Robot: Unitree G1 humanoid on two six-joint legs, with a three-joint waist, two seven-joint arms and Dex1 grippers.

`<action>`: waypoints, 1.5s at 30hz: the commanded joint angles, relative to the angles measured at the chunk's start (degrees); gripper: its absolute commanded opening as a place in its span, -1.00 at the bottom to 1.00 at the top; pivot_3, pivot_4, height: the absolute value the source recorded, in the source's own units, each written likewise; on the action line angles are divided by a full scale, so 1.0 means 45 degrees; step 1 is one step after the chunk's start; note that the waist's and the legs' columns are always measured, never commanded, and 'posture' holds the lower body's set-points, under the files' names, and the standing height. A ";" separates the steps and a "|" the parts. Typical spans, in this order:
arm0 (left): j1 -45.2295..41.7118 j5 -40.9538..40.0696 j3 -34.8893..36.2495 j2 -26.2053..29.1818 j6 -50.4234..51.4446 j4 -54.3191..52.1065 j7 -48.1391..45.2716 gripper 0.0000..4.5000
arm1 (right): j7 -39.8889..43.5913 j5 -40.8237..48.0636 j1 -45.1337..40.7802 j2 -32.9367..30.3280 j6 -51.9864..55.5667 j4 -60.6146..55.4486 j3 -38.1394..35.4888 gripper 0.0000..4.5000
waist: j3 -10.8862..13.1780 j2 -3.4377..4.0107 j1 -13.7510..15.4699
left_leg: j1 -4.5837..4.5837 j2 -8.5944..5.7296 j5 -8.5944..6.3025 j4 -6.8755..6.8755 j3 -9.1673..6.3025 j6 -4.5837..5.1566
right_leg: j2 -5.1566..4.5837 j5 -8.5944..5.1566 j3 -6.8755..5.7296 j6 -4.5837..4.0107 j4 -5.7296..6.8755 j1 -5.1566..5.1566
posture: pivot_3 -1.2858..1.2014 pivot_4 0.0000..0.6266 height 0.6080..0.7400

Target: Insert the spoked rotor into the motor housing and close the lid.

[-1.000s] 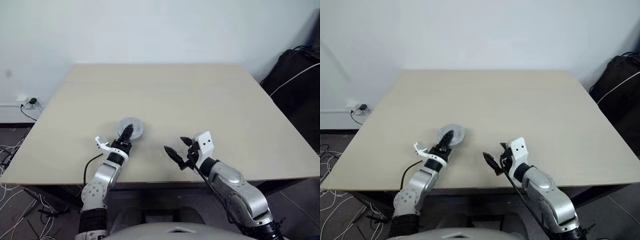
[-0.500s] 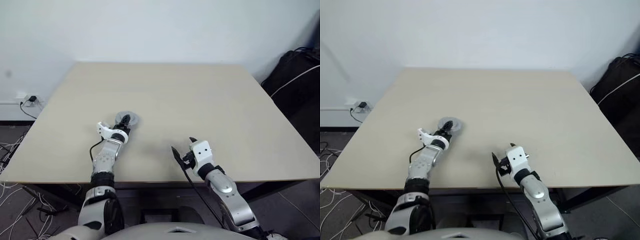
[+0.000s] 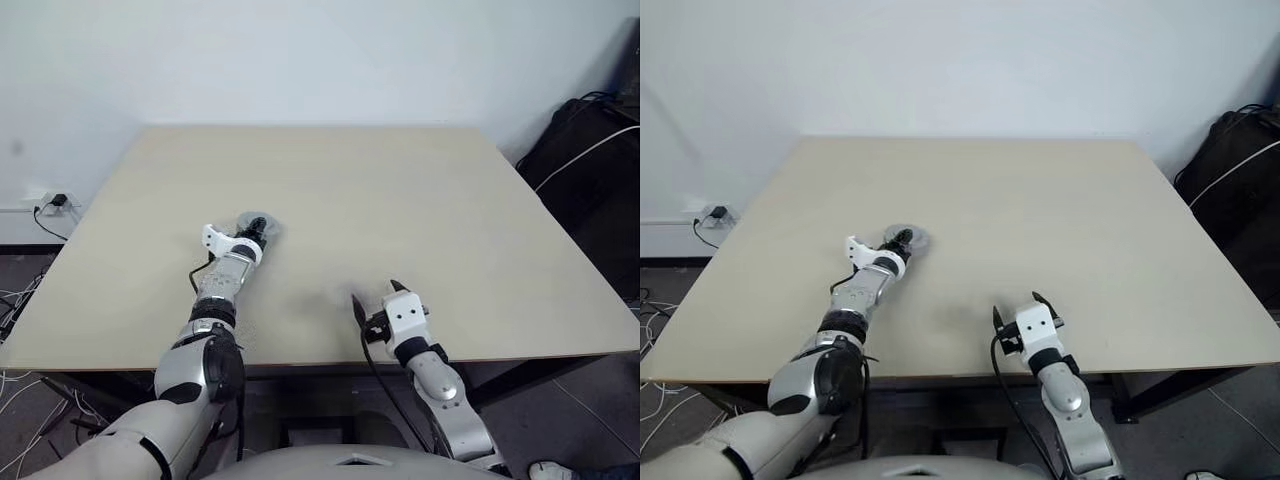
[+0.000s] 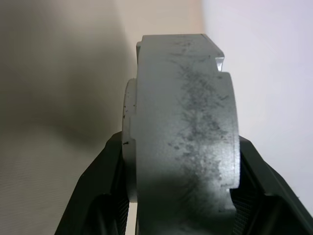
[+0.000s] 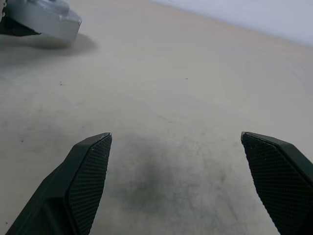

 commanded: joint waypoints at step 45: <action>1.3223 1.1481 -0.7252 0.0674 -0.6393 -1.4167 0.0977 0.99 | -0.1890 -0.0452 0.0282 0.1608 -0.1135 -0.0701 -0.1980 1.00 | -0.0204 0.0152 0.0196 | 0.0233 0.0017 -0.0112 -0.0151 0.0008 -0.0029 | -0.0033 -0.0055 0.0165 -0.0082 0.0013 0.0022 | 0.03 -1.00 1.00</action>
